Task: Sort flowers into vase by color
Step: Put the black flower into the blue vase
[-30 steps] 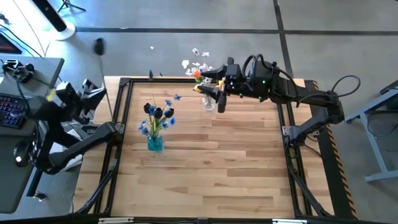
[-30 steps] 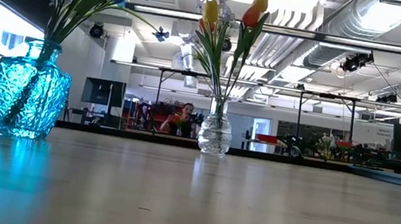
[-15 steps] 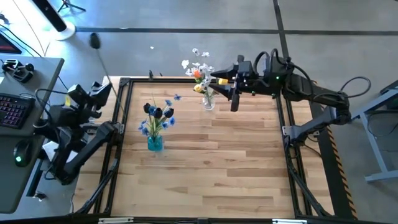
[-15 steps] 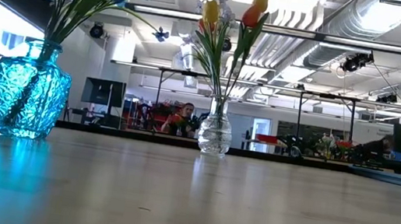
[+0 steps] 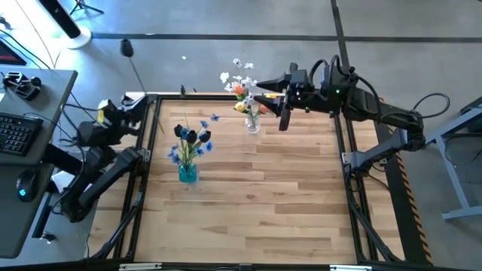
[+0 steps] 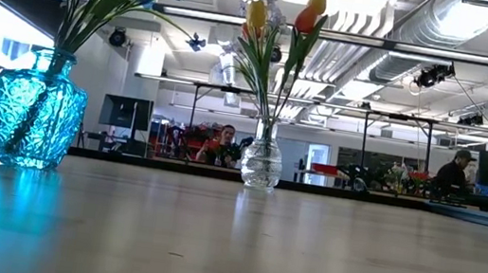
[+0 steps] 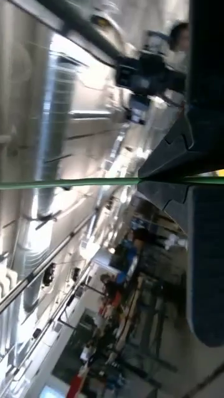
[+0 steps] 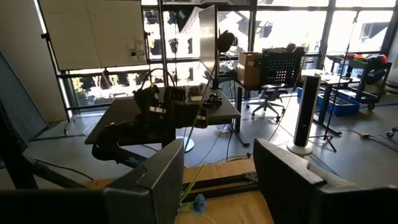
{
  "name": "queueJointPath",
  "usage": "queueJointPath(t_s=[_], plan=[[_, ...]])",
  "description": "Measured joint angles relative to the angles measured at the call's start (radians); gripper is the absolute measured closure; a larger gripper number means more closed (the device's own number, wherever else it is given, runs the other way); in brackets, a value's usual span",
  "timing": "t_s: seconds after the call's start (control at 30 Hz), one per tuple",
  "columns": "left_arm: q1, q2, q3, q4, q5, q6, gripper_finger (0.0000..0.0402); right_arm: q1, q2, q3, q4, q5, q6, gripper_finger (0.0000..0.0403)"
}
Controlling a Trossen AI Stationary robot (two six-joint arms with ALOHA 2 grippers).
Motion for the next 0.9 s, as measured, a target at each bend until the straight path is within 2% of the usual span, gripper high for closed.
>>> queueJointPath(t_s=[0.13, 0.2, 0.27, 0.4, 0.47, 0.57, 0.73, 0.9], plan=[[-0.033, 0.093, 0.0, -0.01, 0.072, 0.117, 0.0401, -0.02, 0.0, 0.0, 0.016, 0.0, 0.029, 0.0214], [-0.048, 0.136, 0.0, -0.028, 0.137, 0.104, 0.0401, -0.027, 0.0, 0.0, 0.017, 0.0, 0.044, 0.0214], [-0.061, 0.186, 0.0, -0.027, 0.153, 0.088, 0.0401, -0.028, 0.0, 0.0, 0.017, 0.004, 0.051, 0.0214], [-0.088, 0.274, 0.0, 0.063, 0.231, 0.255, 0.0401, -0.027, 0.0, 0.0, 0.017, 0.016, 0.081, 0.0214], [-0.114, 0.283, 0.014, 0.119, 0.243, 0.279, 0.0401, -0.027, 0.0, 0.0, 0.016, 0.019, 0.095, 0.0214], [-0.163, 0.255, 0.035, 0.151, 0.193, 0.217, 0.0401, -0.025, 0.0, 0.0, 0.017, 0.02, 0.12, 0.0214], [-0.266, 0.106, 0.02, 0.155, 0.036, 0.132, 0.0401, -0.012, 0.0, 0.0, 0.015, 0.041, 0.131, 0.0214], [-0.365, -0.016, -0.024, 0.156, -0.127, 0.144, 0.0401, -0.003, 0.0, 0.0, 0.014, 0.086, 0.128, 0.0214]])
